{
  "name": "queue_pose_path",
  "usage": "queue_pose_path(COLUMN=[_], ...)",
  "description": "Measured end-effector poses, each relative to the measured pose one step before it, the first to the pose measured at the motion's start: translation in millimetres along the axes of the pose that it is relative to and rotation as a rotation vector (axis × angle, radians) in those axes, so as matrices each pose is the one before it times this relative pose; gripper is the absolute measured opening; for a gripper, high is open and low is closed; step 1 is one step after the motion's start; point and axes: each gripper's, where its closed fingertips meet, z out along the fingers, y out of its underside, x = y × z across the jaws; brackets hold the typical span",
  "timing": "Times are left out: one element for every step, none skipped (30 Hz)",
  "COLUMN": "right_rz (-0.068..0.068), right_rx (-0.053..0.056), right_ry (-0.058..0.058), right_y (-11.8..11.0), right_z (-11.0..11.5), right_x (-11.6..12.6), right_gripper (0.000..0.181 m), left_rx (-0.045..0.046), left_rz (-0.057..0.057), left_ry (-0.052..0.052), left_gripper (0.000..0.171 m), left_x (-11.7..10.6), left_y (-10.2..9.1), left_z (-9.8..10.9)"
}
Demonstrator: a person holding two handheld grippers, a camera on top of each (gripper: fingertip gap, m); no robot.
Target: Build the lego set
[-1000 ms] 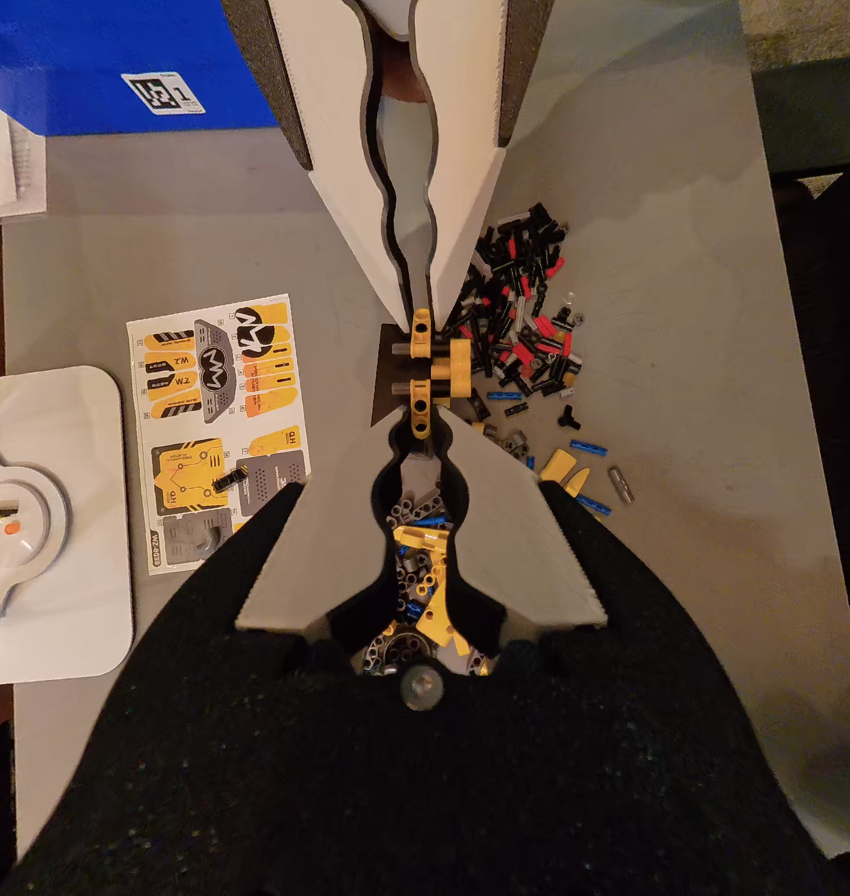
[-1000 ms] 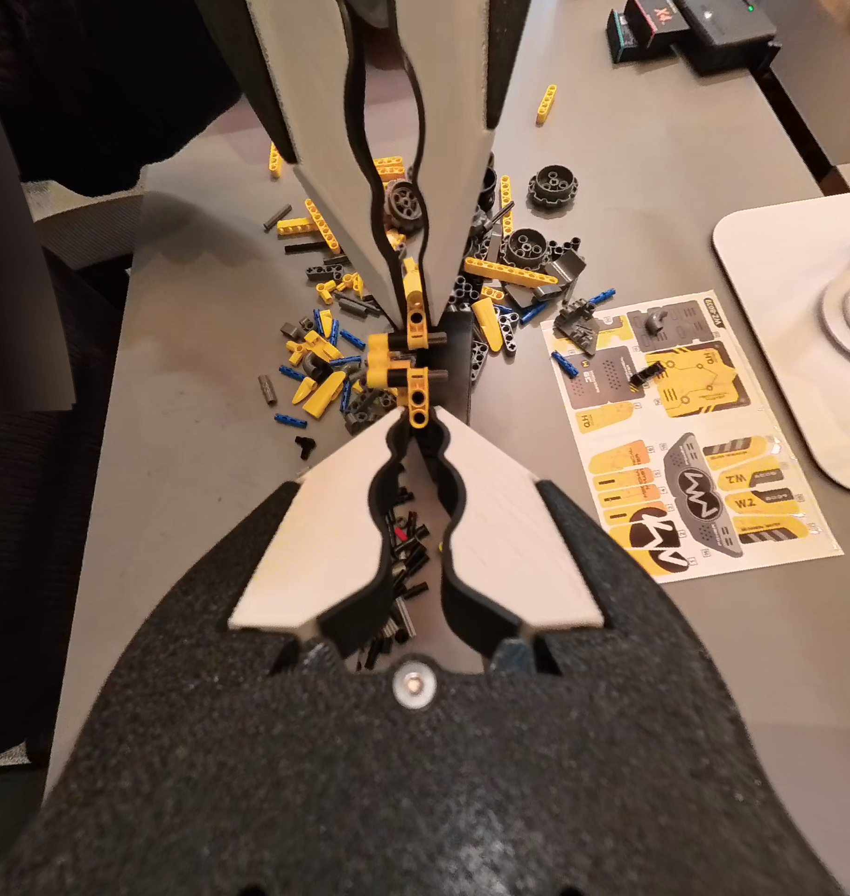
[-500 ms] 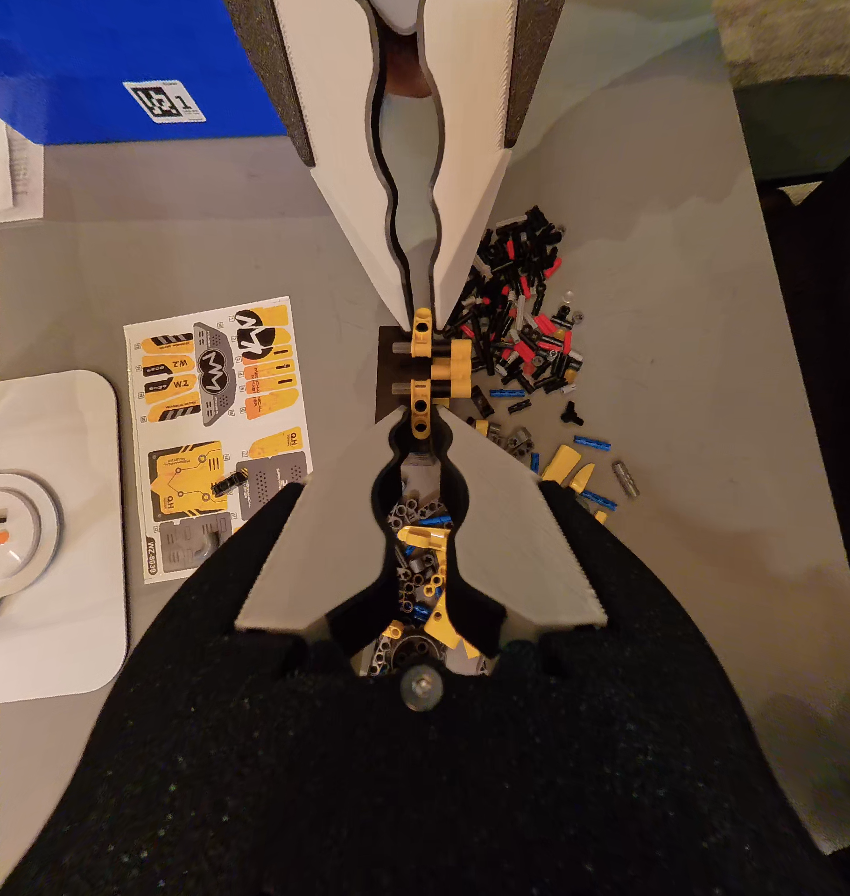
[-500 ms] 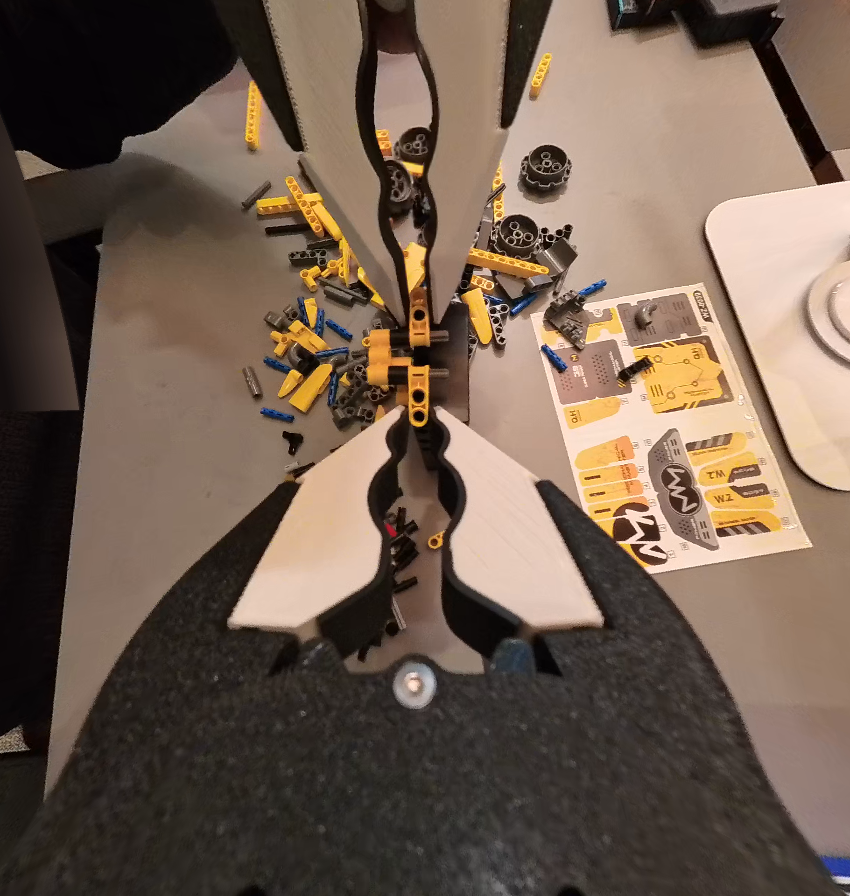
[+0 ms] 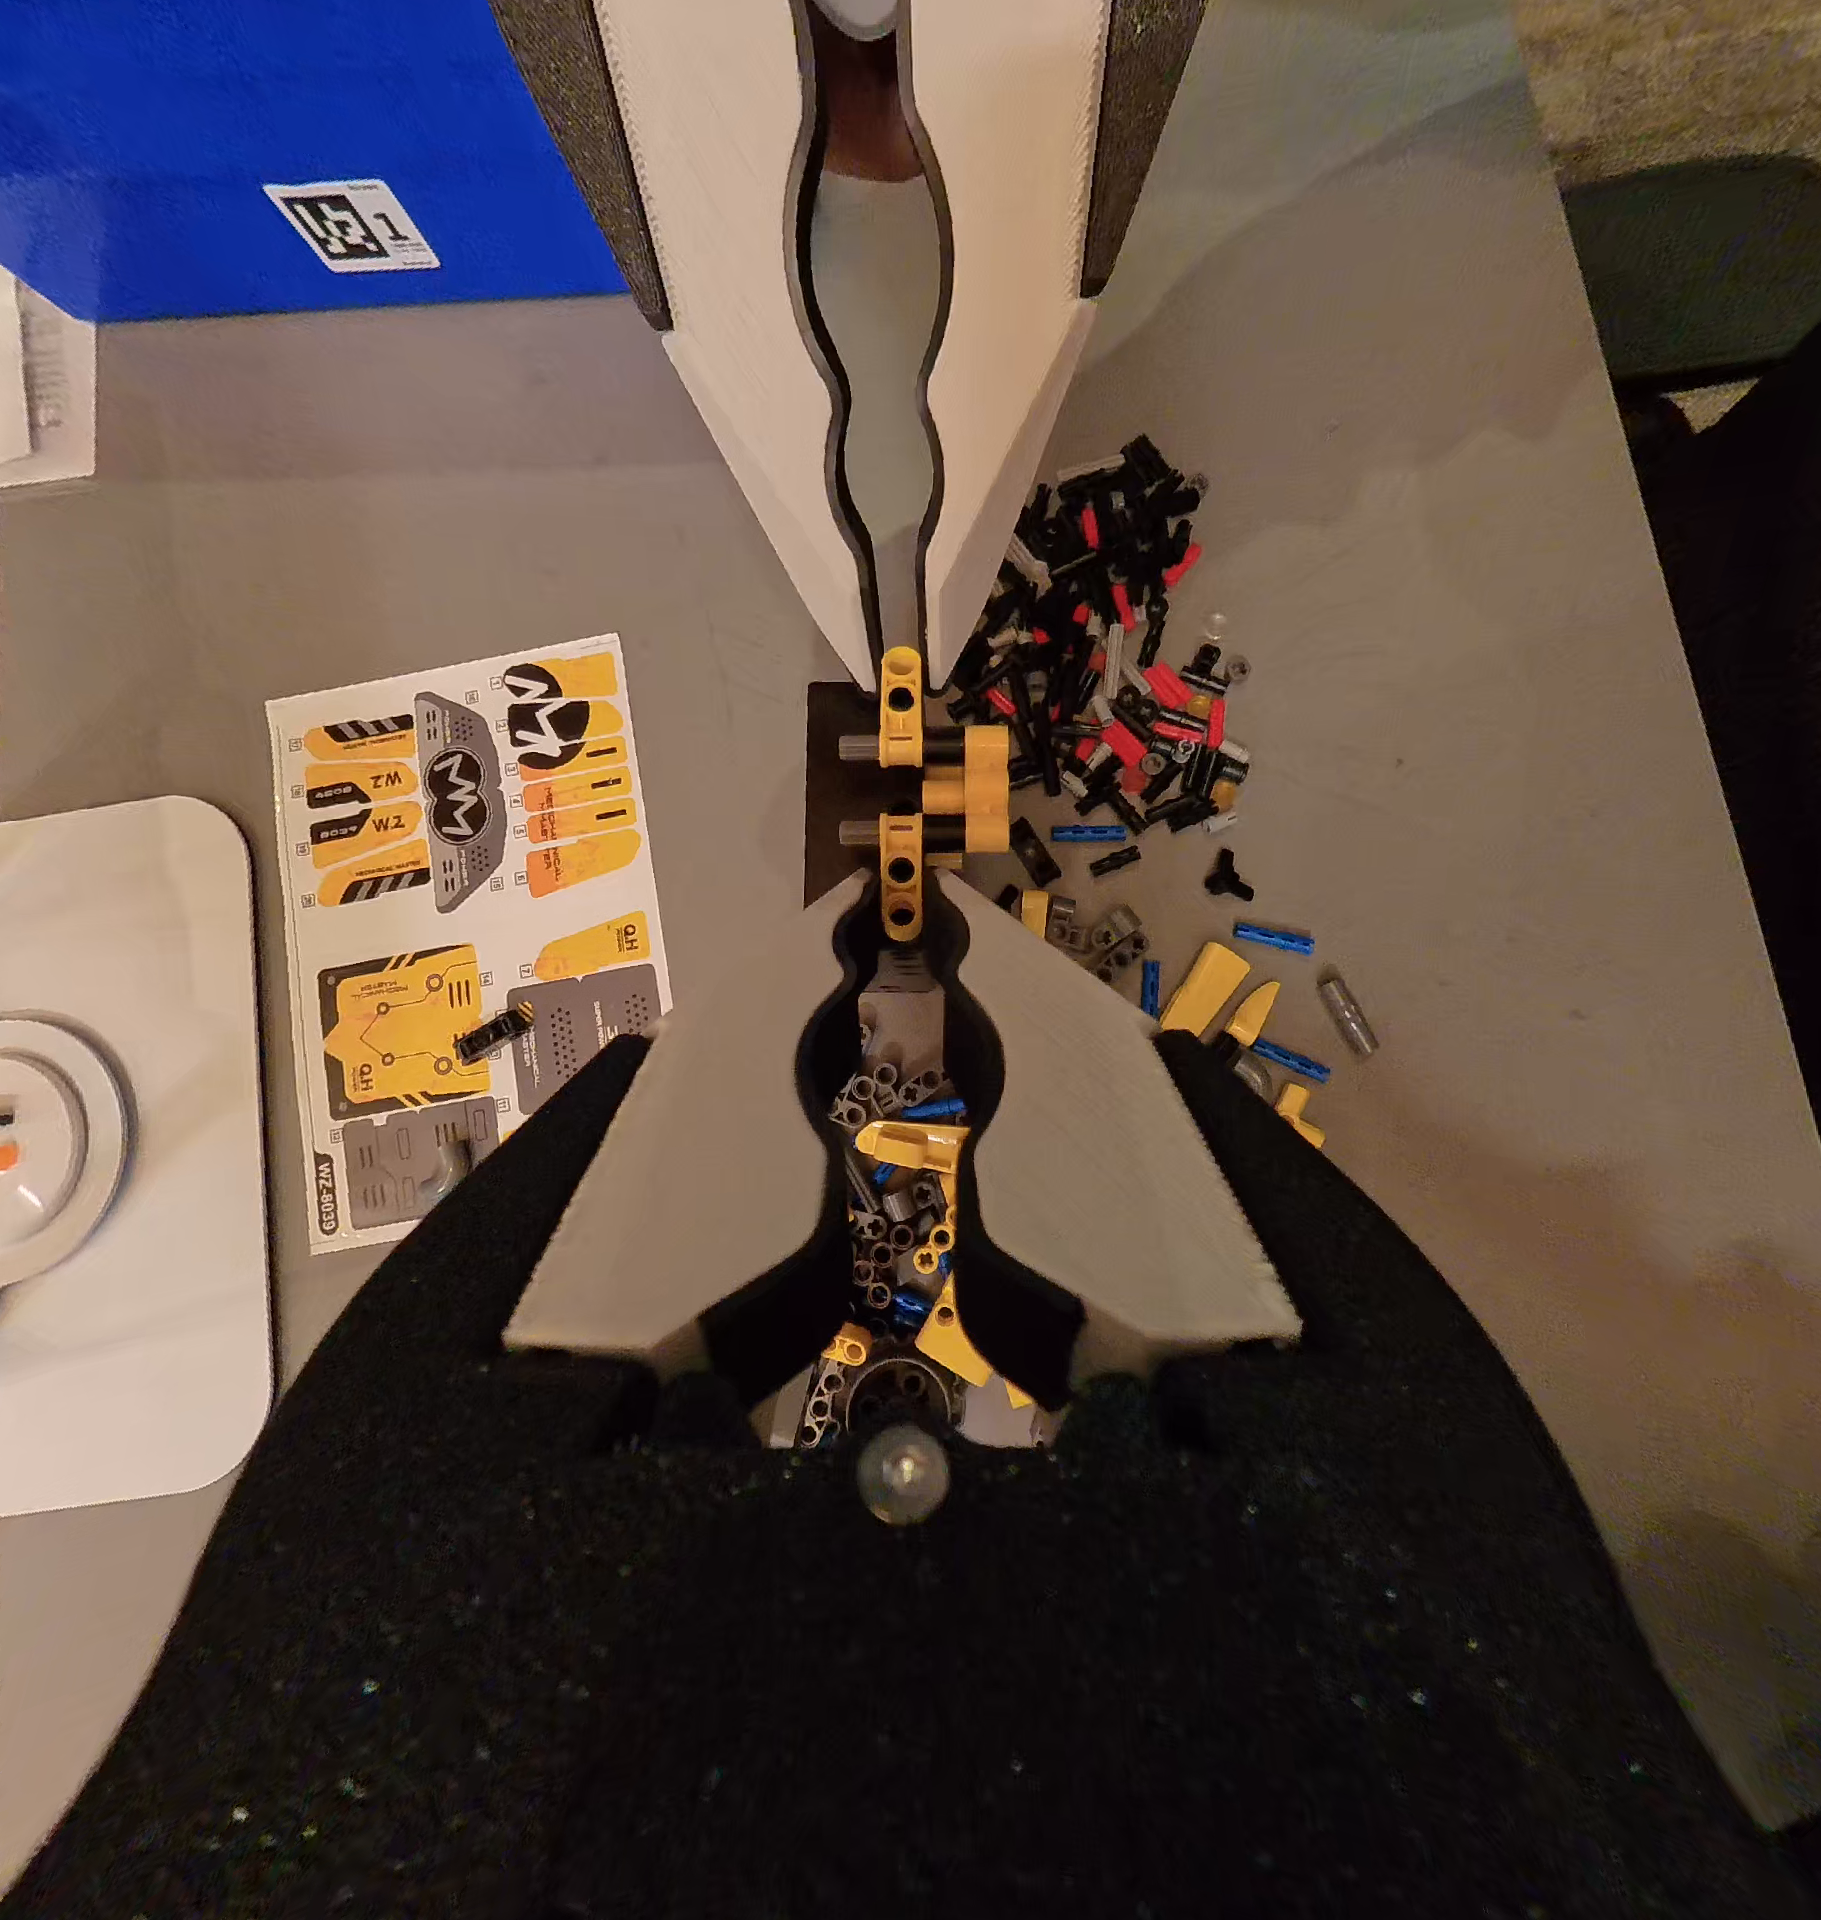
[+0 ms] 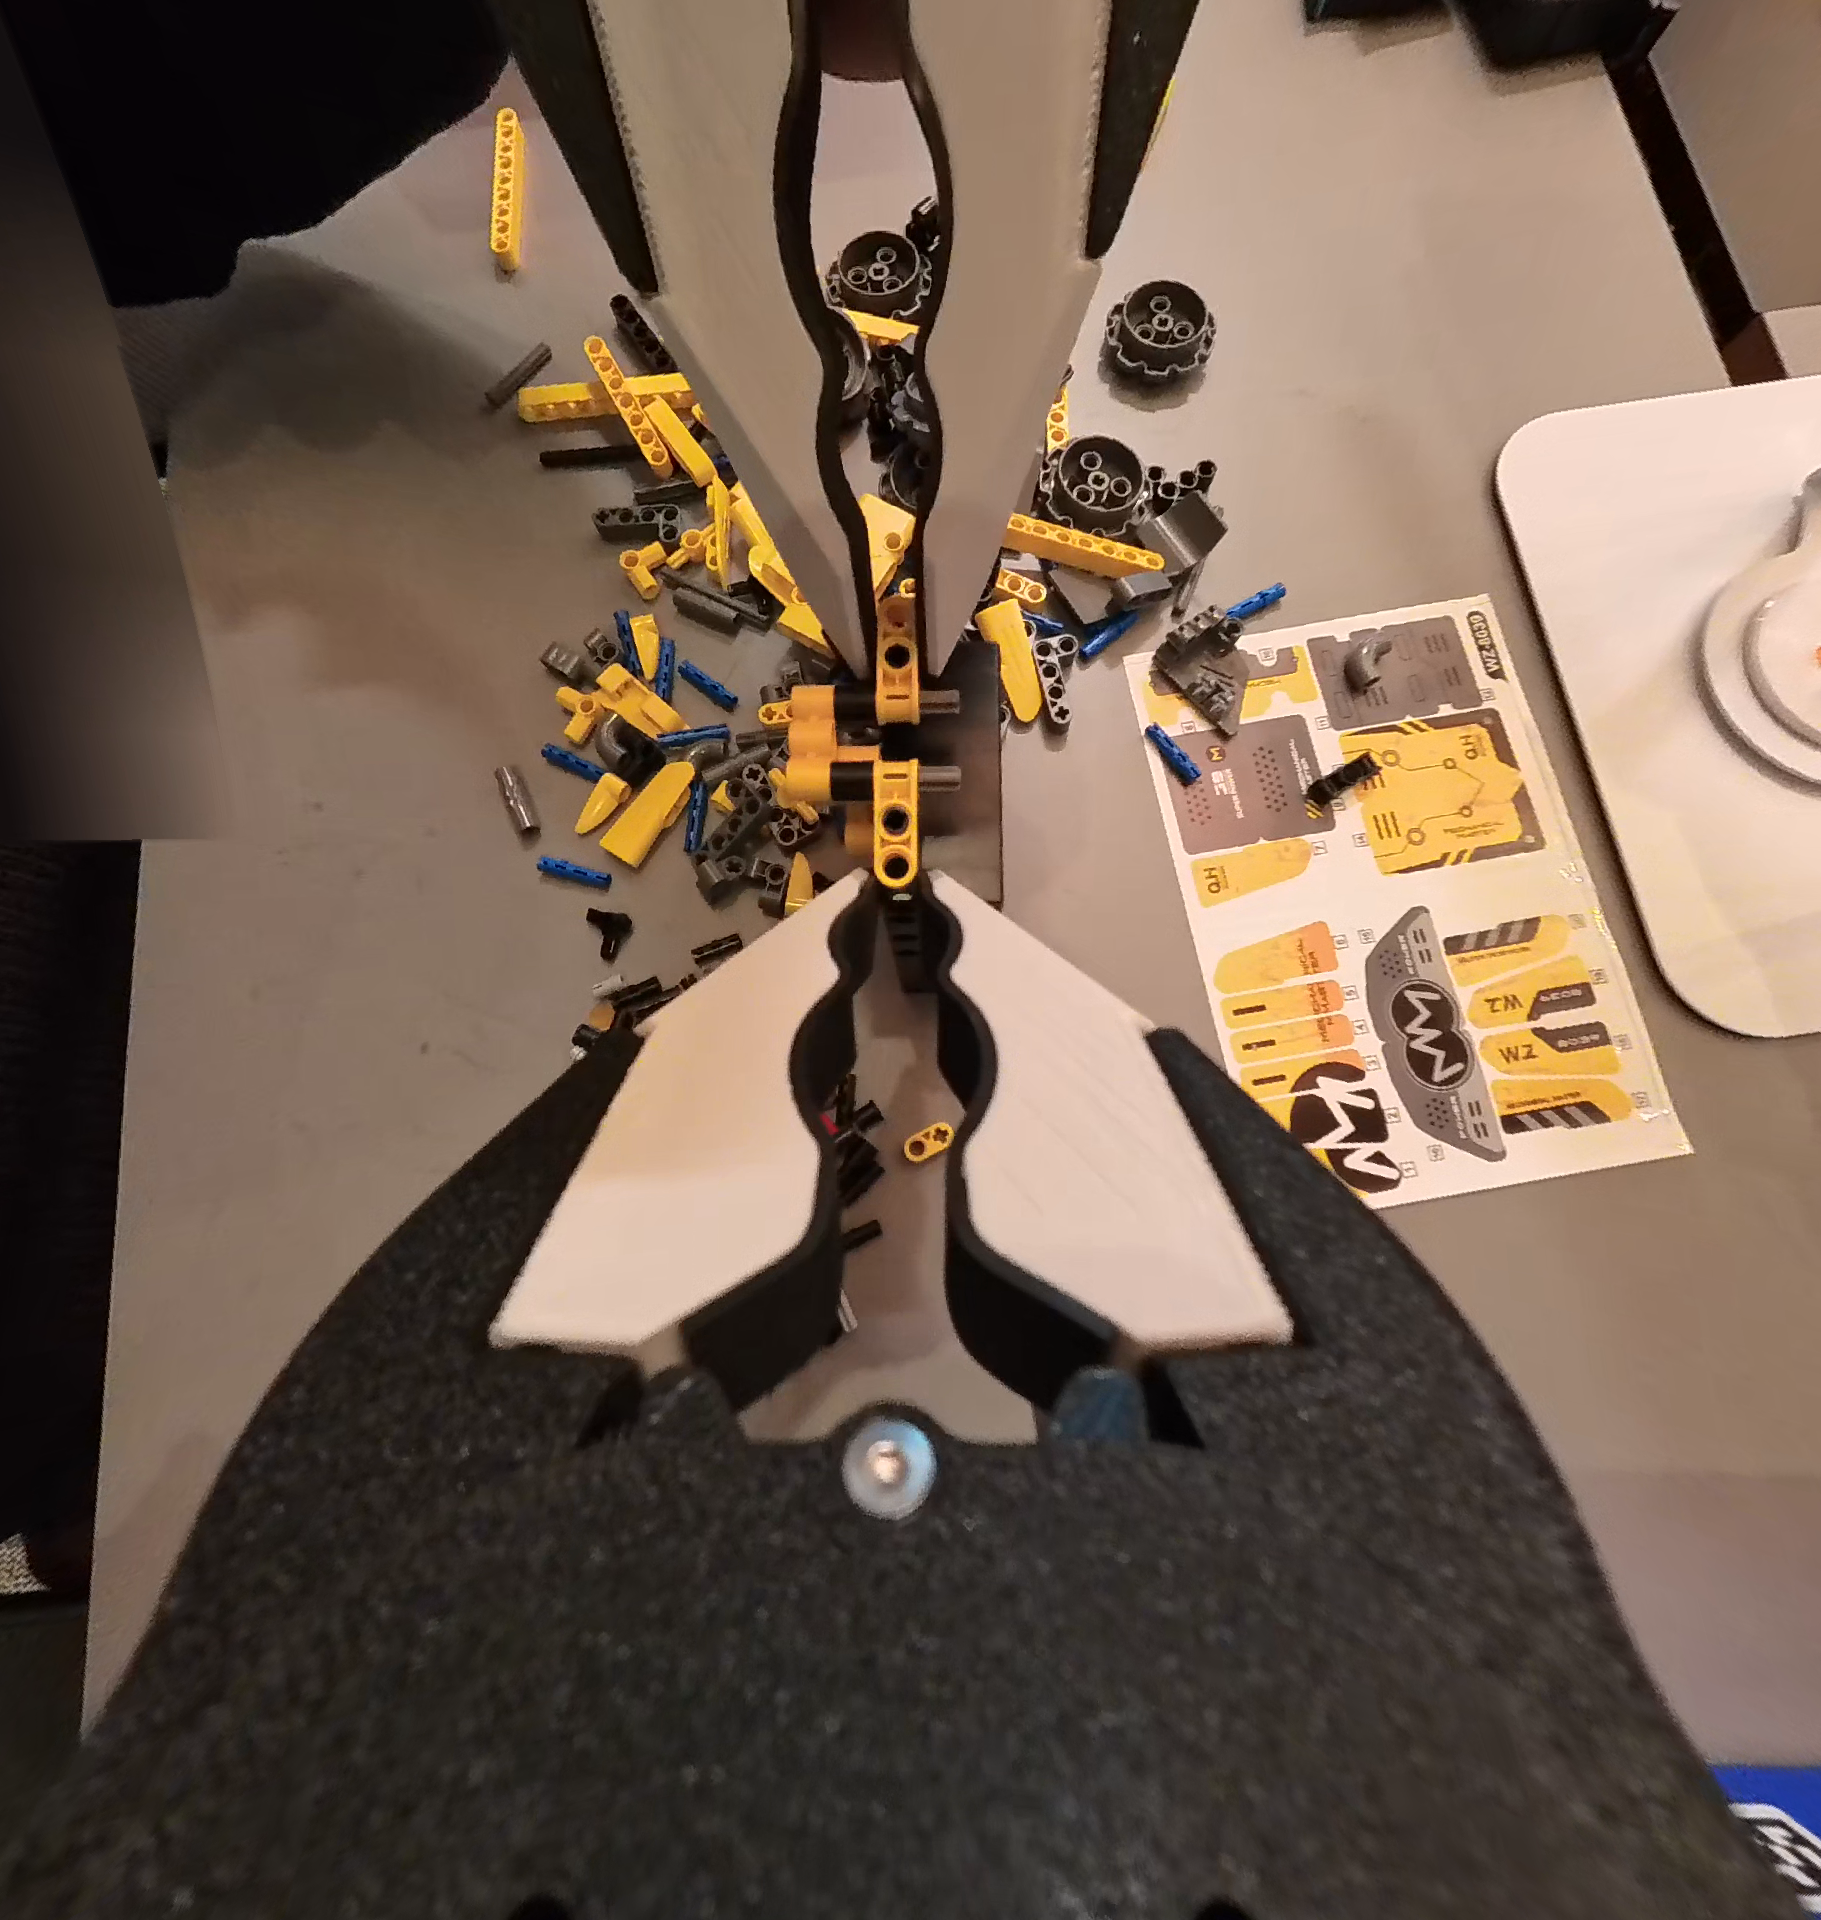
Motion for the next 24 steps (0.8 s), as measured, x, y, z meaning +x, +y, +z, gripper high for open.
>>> queue_pose_path(right_rz=[0.0011, 0.0009, -0.0001, -0.0011, -0.0017, -0.0021, -0.002, -0.0003, 0.0022, 0.005, 0.0057, 0.004, 0.0011, -0.0014, -0.0023, -0.0029, -0.0052, -0.0102, -0.0161, -0.0188, -0.0175, -0.0144, -0.012, -0.0108], right_rx=[-0.0012, -0.0014, -0.0015, -0.0024, -0.0061, -0.0127, -0.0155, -0.0106, -0.0019, 0.0068, 0.0147, 0.021, 0.0263, 0.0323, 0.0333, 0.0231, 0.0054, -0.009, -0.0133, -0.0107, -0.0091, -0.0103, -0.0116, -0.0122], right_ry=[0.0017, 0.0026, 0.0028, 0.0045, 0.0093, 0.0181, 0.0241, 0.0198, 0.0096, 0.0026, 0.0021, 0.0065, 0.012, 0.0116, 0.0031, -0.0074, -0.0082, -0.0012, 0.0042, 0.0063, 0.0064, 0.0073, 0.0064, 0.0047], right_y=[0.06, 0.12, 0.34, 0.48, 1.15, 2.39, 3.37, 2.98, 1.76, 0.24, -1.36, -2.96, -4.55, -6.22, -7.07, -5.98, -3.55, -1.47, -0.58, -0.67, -0.8, -0.39, -0.16, -0.04], right_z=[-0.12, -0.17, -0.23, -0.44, -0.72, -0.83, -0.78, -0.95, -1.08, -1.66, -2.34, -3.1, -3.45, -3.52, -2.86, -1.55, -0.18, 1.08, 1.67, 1.95, 2.14, 2.08, 1.82, 1.63], right_x=[0.24, 0.3, 0.15, 0.3, 0.85, 2.33, 3.33, 2.82, 1.4, 0.37, 0.19, 0.61, 1.22, 0.82, -0.77, -2.56, -2.95, -2.3, -1.82, -1.63, -1.43, -0.78, -0.29, 0.02], right_gripper=[0.007, 0.007, 0.007, 0.007, 0.007, 0.008, 0.008, 0.008, 0.008, 0.008, 0.008, 0.008, 0.008, 0.008, 0.008, 0.009, 0.01, 0.012, 0.013, 0.013, 0.013, 0.013, 0.013, 0.013], left_rx=[0.00122, 0.00132, -0.00003, 0.00021, 0.00094, 0.00065, 0.00054, 0.00103, 0.00129, 0.0017, 0.00217, 0.00136, -0.00042, -0.00146, -0.00234, -0.00282, -0.00196, -0.00098, 0.00029, 0.00104, 0.00118, 0.00123, 0.00077, -0.00043], left_rz=[-0.0005, -0.0007, -0.0014, 0.0001, 0.0008, -0.0012, -0.0015, -0.0002, 0.0002, -0.0017, -0.002, -0.0012, 0.0, 0.0004, 0.0002, -0.0002, -0.0015, 0.0002, 0.0003, -0.0019, -0.0017, -0.0008, -0.0016, -0.0012], left_ry=[-0.0003, -0.0001, -0.0002, -0.0023, -0.0027, -0.003, -0.003, -0.0034, -0.0031, -0.0002, 0.0027, 0.0022, 0.0013, -0.0016, -0.0034, -0.0054, -0.001, -0.0021, -0.0022, -0.0015, -0.0008, -0.0008, 0.0001, 0.0005], left_gripper=[0.007, 0.007, 0.007, 0.007, 0.007, 0.007, 0.007, 0.007, 0.007, 0.007, 0.007, 0.007, 0.007, 0.007, 0.007, 0.007, 0.007, 0.007, 0.007, 0.007, 0.007, 0.007, 0.007, 0.007], left_x=[-0.09, 0.04, 0.07, -0.1, -0.03, -0.07, -0.16, -0.28, -0.29, 0.01, 0.49, 0.49, 0.34, -0.01, -0.35, -0.58, 0.04, 0.0, -0.04, 0.04, 0.05, -0.02, -0.04, 0.01], left_y=[-0.12, -0.12, 0.0, -0.06, 0.08, 0.04, 0.28, 0.04, 0.17, 0.08, -0.13, -0.17, -0.03, 0.0, 0.07, 0.03, -0.11, 0.06, 0.05, -0.02, 0.07, 0.0, -0.02, 0.04], left_z=[0.05, 0.17, 0.0, 0.03, -0.01, -0.09, -0.14, -0.1, -0.09, -0.15, 0.14, 0.2, 0.04, -0.08, 0.05, 0.1, 0.05, -0.03, 0.05, -0.04, 0.01, -0.06, -0.01, -0.01])
